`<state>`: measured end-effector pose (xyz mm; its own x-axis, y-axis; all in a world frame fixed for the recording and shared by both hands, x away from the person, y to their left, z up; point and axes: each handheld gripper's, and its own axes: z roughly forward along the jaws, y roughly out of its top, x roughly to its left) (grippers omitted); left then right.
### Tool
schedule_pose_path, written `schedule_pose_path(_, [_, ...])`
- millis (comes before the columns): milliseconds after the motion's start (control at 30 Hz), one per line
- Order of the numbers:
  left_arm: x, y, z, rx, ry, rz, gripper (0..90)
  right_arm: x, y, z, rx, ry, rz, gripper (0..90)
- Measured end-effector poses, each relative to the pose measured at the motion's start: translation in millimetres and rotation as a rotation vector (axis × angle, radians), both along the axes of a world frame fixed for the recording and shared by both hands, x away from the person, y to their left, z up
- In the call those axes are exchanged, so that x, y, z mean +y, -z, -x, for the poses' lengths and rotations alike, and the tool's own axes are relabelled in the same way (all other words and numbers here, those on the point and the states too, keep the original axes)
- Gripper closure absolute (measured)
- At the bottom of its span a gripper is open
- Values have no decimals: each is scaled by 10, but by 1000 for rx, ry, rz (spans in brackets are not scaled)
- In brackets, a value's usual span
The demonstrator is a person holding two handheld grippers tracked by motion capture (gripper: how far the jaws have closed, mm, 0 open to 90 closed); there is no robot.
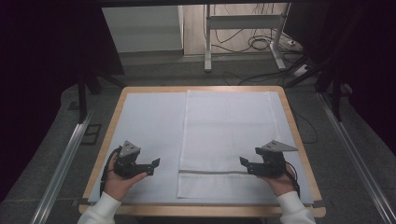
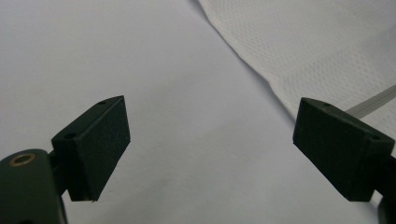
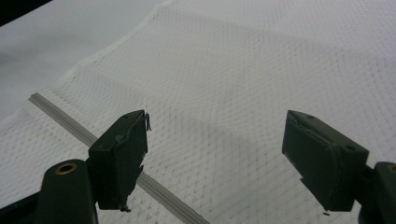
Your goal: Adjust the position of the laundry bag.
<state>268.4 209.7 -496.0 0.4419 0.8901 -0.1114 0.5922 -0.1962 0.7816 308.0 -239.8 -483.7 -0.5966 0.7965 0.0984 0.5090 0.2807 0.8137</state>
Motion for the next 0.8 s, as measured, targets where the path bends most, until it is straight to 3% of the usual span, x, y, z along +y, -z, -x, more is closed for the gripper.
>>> schedule_pose_path(167, [2, 17, -47, -7, -43, 13, 113, -56, 40, 6, 3, -6, 8, 223])
schedule_pose_path(233, [7, -3, -51, 10, -54, 22, 115, -83, 70, 8, 7, -1, 23, 223])
schedule_pose_path(400, [17, -29, -6, 31, -50, 36, 123, -134, 102, 5, 12, 25, 30, 232])
schedule_pose_path(567, [17, -93, 48, 52, -19, 63, 136, -136, 21, 73, 18, 41, -25, 232])
schedule_pose_path(633, [21, -116, 40, 39, -20, 59, 155, -126, -2, 77, 1, 53, -15, 232])
schedule_pose_path(800, [54, -58, -19, 81, -38, 45, 151, -126, 21, 41, 2, 45, 9, 232])
